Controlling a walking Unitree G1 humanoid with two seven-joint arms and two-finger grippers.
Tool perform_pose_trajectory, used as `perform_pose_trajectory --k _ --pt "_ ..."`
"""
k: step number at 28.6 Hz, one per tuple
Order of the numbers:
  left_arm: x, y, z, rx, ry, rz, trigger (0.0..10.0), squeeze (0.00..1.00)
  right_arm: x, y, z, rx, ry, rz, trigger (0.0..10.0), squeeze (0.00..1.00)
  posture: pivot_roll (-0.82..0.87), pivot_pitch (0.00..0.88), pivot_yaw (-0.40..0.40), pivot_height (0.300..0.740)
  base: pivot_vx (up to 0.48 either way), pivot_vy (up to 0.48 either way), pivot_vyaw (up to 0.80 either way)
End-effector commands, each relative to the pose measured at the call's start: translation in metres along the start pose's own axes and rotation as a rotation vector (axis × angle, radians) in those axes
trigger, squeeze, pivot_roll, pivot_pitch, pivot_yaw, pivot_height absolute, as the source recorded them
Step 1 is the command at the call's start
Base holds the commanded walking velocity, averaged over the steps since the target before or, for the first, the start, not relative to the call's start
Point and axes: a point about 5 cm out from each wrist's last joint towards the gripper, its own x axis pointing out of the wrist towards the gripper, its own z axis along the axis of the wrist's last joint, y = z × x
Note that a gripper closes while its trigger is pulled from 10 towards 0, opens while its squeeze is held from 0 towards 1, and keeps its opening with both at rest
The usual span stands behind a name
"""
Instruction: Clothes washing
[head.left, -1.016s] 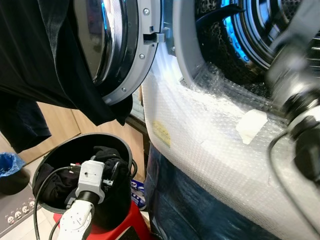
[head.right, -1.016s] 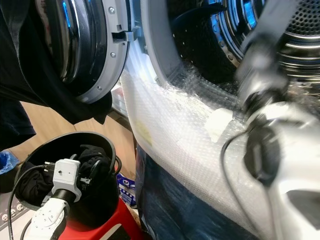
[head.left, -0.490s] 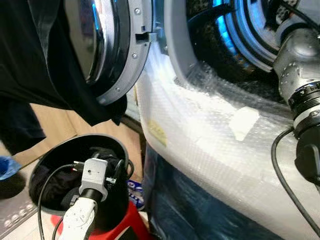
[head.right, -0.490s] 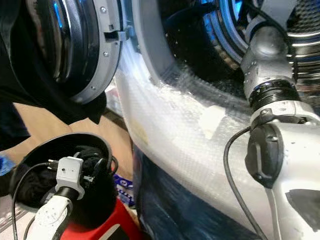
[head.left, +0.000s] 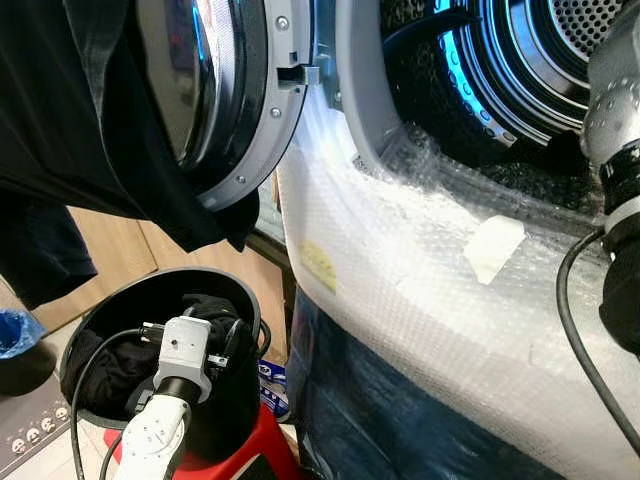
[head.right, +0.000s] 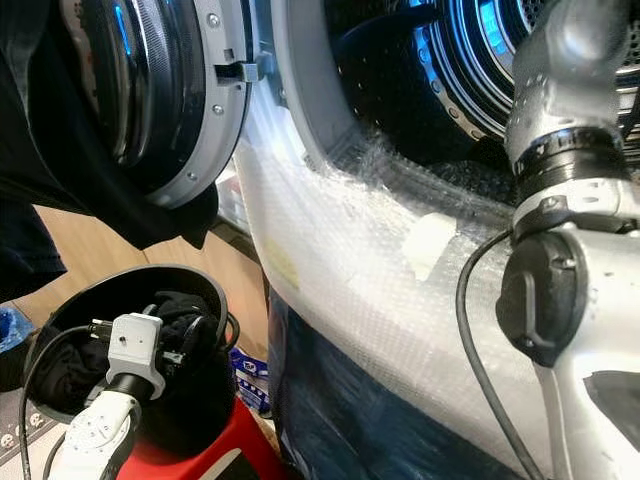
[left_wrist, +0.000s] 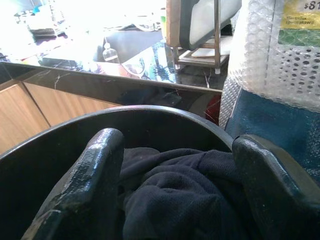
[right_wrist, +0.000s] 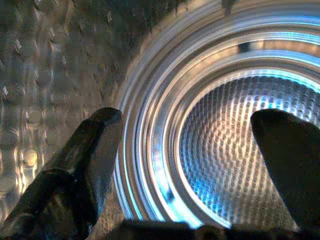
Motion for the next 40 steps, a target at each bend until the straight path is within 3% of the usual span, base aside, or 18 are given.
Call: perform_pose_trajectory --k 1,3,5,6,8,14,15,18,22,27,33,36,38,40 --pt "-0.002 0.001 -0.003 -0.004 0.018 0.003 10.0 0.00 0.001 -0.001 0.003 0.023 0.011 -0.007 10.0 0.00 0.21 0.000 0.002 0.740 0.000 0.000 0.00" --pt "-0.004 0.002 -0.005 -0.002 0.023 0.009 10.0 0.00 0.000 -0.001 -0.009 0.101 0.150 -0.033 10.0 0.00 0.21 0.001 -0.004 0.740 0.000 0.000 0.00" --pt "-0.005 0.003 -0.006 -0.003 0.028 0.017 10.0 0.00 -0.001 -0.001 -0.007 0.142 0.161 -0.042 10.0 0.00 0.22 0.005 -0.006 0.740 0.000 0.000 0.00" --pt "-0.007 0.003 -0.007 -0.007 0.031 0.025 10.0 0.00 -0.003 -0.002 0.007 0.168 0.082 -0.025 10.0 0.00 0.22 0.007 -0.008 0.740 0.000 0.000 0.00" --pt "-0.009 0.003 -0.007 -0.008 0.032 0.028 10.0 0.00 -0.005 -0.004 0.015 0.173 0.034 -0.015 10.0 0.00 0.22 0.010 -0.008 0.740 0.000 0.000 0.00" --pt "-0.012 0.001 -0.009 -0.011 0.040 0.023 10.0 0.00 -0.024 -0.003 0.026 0.170 0.037 0.078 10.0 0.00 0.21 0.012 -0.007 0.740 0.000 0.000 0.00" --pt "-0.012 0.000 -0.010 -0.013 0.043 0.020 10.0 0.00 -0.035 -0.004 0.034 0.169 -0.001 0.123 10.0 0.00 0.20 0.008 -0.012 0.740 0.000 0.000 0.00" --pt "-0.013 -0.001 -0.011 -0.015 0.045 0.017 10.0 0.00 -0.044 -0.006 0.044 0.196 -0.046 0.149 10.0 0.00 0.20 0.002 -0.016 0.740 0.000 0.000 0.00" --pt "-0.011 -0.005 -0.013 -0.020 0.051 0.005 10.0 0.00 -0.063 0.002 0.051 0.228 -0.050 0.293 10.0 0.00 0.19 0.000 -0.020 0.740 0.000 0.000 0.00" --pt "-0.011 -0.009 -0.014 -0.024 0.050 -0.006 10.0 0.00 -0.087 0.009 0.044 0.223 -0.012 0.407 10.0 0.00 0.20 0.000 -0.037 0.740 0.000 0.000 0.00" --pt "-0.013 0.002 -0.005 -0.003 -0.013 0.081 10.0 0.00 -0.135 0.031 0.023 0.361 -0.007 0.766 10.0 0.00 0.21 0.000 -0.047 0.740 0.000 0.000 0.00" --pt "-0.014 0.007 -0.002 0.002 -0.033 0.114 10.0 0.00 -0.144 0.034 0.026 0.505 -0.023 0.804 10.0 0.00 0.21 0.000 -0.049 0.740 0.000 0.000 0.00" --pt "-0.014 0.010 -0.002 0.005 -0.037 0.142 10.0 0.00 -0.162 0.037 0.033 0.622 -0.072 0.967 10.0 0.00 0.21 0.000 -0.054 0.740 0.000 0.000 0.00" --pt "-0.014 0.009 -0.003 0.006 -0.036 0.141 10.0 0.00 -0.169 0.037 0.033 0.649 -0.081 1.036 10.0 0.00 0.22 0.000 -0.053 0.740 0.000 0.000 0.00"
